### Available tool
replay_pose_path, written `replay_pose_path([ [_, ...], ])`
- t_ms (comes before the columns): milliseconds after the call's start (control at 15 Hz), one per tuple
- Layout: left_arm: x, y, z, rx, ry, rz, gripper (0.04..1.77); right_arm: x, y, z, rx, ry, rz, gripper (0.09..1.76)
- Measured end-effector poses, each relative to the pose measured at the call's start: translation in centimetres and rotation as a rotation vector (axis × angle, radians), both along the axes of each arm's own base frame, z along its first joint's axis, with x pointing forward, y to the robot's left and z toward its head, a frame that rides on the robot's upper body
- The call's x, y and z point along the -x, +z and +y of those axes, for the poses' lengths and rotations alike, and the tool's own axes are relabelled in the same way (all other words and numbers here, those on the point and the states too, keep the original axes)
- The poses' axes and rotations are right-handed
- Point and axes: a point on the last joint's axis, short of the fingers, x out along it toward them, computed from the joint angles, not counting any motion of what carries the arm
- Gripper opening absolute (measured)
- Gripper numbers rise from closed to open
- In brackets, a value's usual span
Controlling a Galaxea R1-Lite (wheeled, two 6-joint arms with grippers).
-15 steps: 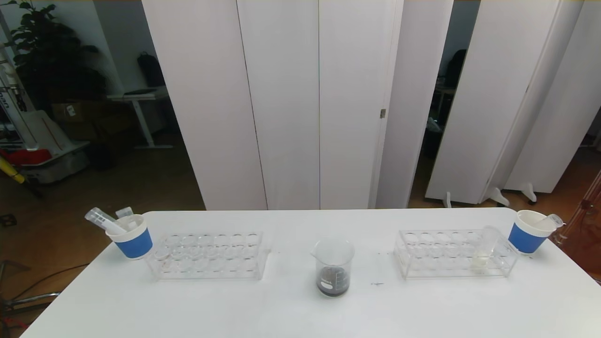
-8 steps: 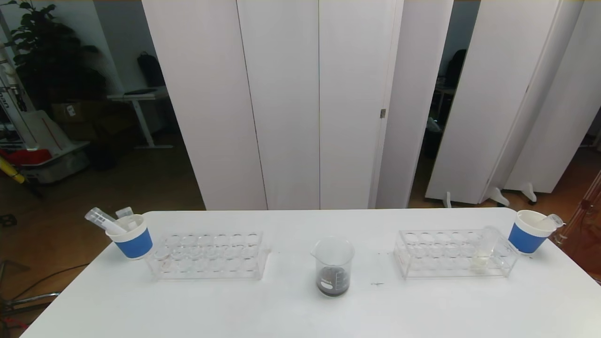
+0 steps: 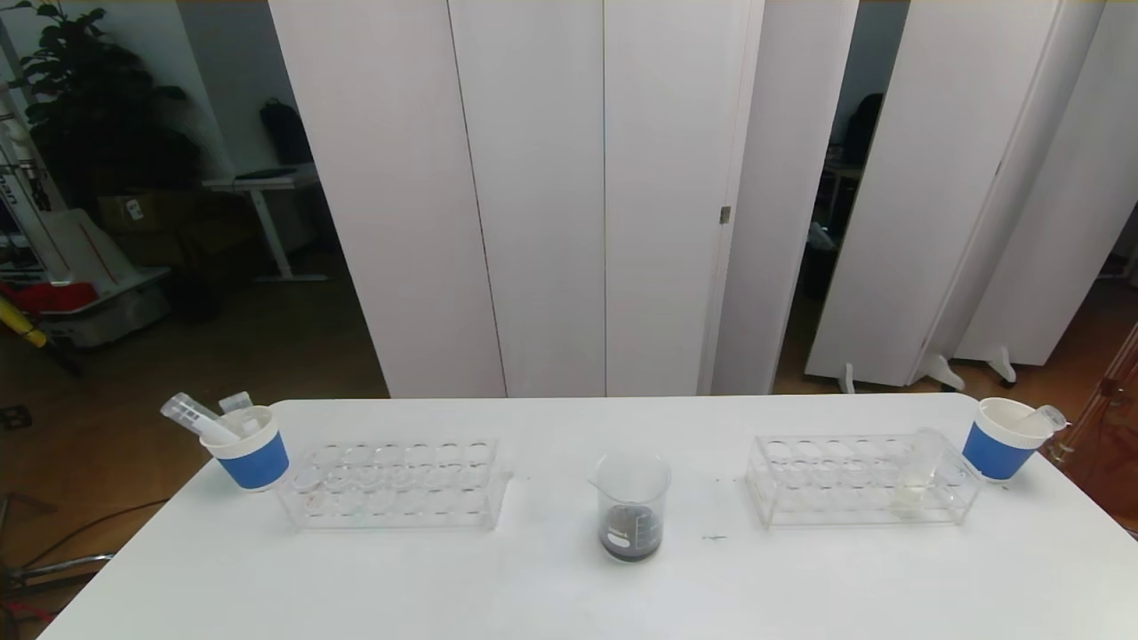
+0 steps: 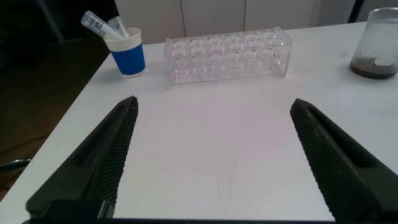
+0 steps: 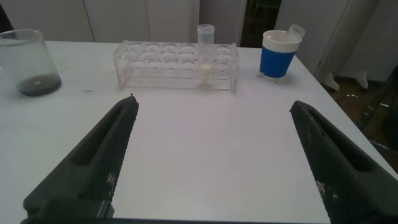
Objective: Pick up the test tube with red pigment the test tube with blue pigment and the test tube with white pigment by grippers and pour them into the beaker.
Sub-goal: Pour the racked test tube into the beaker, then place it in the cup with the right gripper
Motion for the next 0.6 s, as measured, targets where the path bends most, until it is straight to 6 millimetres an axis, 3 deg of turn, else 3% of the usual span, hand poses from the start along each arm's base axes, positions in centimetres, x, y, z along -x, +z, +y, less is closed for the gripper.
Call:
replay_pose_path([
  [333, 0.0, 0.0, 0.0, 0.000, 0.000, 0.000, 1.75, 0.0, 0.0, 0.0, 0.000, -0.004, 0.004, 1.75],
  [600, 0.0, 0.0, 0.0, 0.000, 0.000, 0.000, 1.75, 1.0, 2.3, 0.0, 0.001, 0.006, -0.022, 1.75],
])
